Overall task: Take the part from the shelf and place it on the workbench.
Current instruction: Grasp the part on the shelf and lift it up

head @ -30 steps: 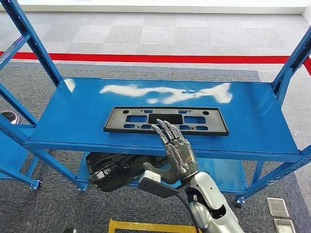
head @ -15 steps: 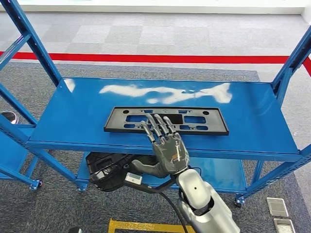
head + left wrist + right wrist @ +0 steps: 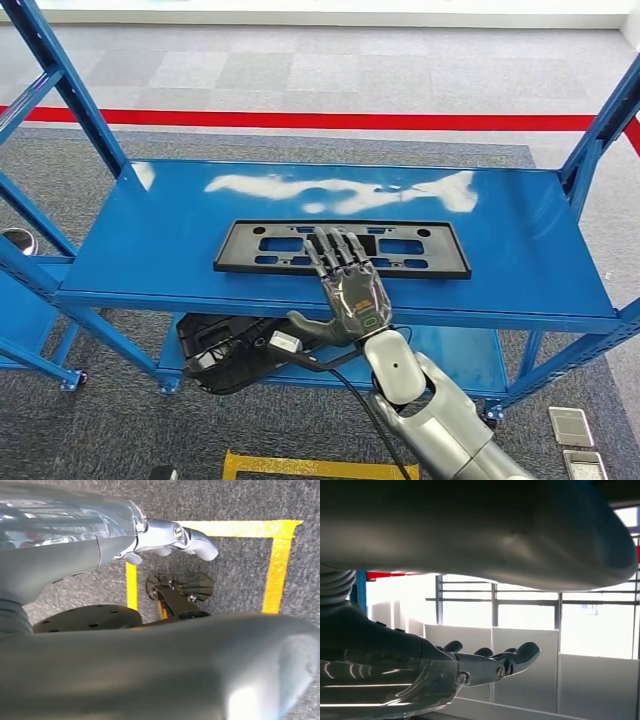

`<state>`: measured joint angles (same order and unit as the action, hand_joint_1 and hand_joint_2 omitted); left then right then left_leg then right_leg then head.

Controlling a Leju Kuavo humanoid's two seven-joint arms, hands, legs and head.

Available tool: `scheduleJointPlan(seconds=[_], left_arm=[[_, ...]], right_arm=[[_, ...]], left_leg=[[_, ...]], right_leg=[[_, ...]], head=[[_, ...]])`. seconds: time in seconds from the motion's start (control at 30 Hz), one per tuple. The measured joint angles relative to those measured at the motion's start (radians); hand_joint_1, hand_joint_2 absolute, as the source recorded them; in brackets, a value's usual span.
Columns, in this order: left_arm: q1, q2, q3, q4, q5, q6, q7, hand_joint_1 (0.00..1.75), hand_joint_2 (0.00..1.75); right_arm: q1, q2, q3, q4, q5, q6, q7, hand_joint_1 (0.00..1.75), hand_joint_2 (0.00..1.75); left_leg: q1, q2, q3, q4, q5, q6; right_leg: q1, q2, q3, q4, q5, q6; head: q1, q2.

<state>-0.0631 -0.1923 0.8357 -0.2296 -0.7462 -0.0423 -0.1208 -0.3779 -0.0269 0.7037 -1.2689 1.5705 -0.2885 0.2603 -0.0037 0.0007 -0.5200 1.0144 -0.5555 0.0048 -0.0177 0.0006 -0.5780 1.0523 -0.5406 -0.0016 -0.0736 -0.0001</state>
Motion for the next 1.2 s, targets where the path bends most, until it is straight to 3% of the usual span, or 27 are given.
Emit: scheduleJointPlan(seconds=[0.4,0.67,1.2], left_arm=[[0.001,0.004,-0.009,0.000,-0.057,0.000,-0.007,0.00,0.00],[0.003,0.008,-0.010,0.000,-0.089,0.000,-0.003,0.00,0.00],[0.004,0.010,-0.003,0.003,-0.094,-0.001,-0.019,0.00,0.00]], right_arm=[[-0.083,-0.023,-0.002,0.296,0.000,-0.125,0.036,0.00,0.00],[-0.104,-0.054,-0.037,0.421,0.000,-0.378,0.031,0.00,0.00],[-0.073,-0.073,-0.126,0.316,0.000,-0.387,-0.072,0.00,0.00]], left_leg=[[0.000,0.000,0.000,0.000,0.000,0.000],[0.000,0.000,0.000,0.000,0.000,0.000],[0.000,0.000,0.000,0.001,0.000,0.000]], right_leg=[[0.000,0.000,0.000,0.000,0.000,0.000],[0.000,0.000,0.000,0.000,0.000,0.000],[0.000,0.000,0.000,0.000,0.000,0.000]], head=[[0.000,0.000],[0.000,0.000],[0.000,0.000]])
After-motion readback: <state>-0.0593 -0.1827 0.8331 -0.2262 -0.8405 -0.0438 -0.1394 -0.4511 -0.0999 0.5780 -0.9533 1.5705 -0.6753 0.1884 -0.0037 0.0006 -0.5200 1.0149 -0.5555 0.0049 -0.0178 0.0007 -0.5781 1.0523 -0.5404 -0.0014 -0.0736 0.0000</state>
